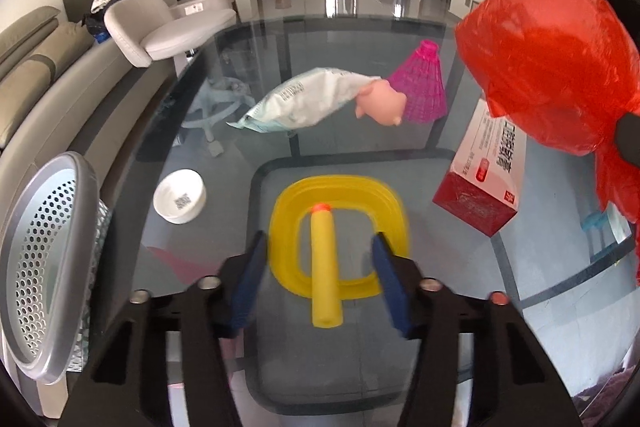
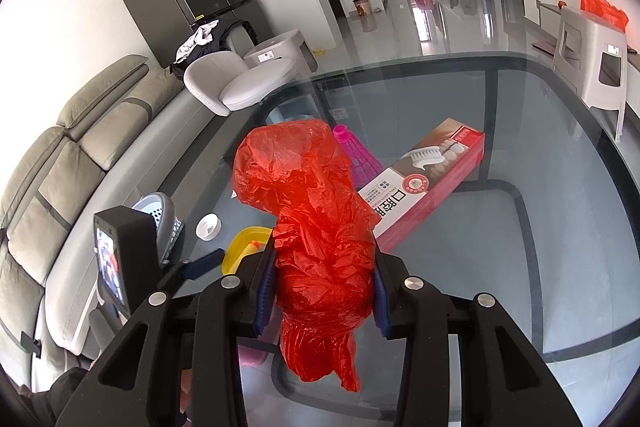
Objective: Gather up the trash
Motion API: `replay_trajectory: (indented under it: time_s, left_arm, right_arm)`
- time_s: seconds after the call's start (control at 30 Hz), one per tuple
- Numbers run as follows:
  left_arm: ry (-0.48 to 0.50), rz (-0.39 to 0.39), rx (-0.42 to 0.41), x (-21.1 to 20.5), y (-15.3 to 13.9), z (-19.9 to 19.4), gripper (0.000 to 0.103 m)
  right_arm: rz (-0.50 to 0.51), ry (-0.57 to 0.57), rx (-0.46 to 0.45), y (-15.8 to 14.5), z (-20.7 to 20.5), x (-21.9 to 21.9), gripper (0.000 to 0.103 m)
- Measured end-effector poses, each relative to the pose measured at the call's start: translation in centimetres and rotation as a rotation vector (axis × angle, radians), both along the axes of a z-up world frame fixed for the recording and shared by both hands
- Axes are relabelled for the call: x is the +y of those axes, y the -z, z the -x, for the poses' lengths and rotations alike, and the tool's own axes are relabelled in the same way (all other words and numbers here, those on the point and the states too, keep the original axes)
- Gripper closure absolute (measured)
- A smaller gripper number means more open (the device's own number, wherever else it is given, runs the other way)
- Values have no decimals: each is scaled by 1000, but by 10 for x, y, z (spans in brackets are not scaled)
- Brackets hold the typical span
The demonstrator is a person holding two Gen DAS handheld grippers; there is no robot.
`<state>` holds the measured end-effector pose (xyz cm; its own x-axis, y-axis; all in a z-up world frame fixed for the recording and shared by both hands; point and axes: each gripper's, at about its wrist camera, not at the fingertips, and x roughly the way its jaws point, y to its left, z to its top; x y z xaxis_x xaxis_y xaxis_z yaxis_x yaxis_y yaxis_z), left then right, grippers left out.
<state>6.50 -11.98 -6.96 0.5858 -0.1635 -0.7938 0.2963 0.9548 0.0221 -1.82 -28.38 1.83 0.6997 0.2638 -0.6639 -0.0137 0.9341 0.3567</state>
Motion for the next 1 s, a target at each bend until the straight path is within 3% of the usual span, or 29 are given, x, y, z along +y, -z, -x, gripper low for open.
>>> replay_trajectory:
  time_s: [0.2, 0.53, 1.0]
  left_arm:
    - [13, 10, 12, 0, 1, -1, 85]
    - [16, 58, -11, 10, -13, 4, 88]
    - [52, 139, 59, 30, -16, 14, 88]
  right_arm:
    - [-13, -5, -2, -1, 1, -1, 65]
    - [-14, -18, -2, -2, -1, 2, 65]
    - [8, -48, 9, 3, -9, 20, 65]
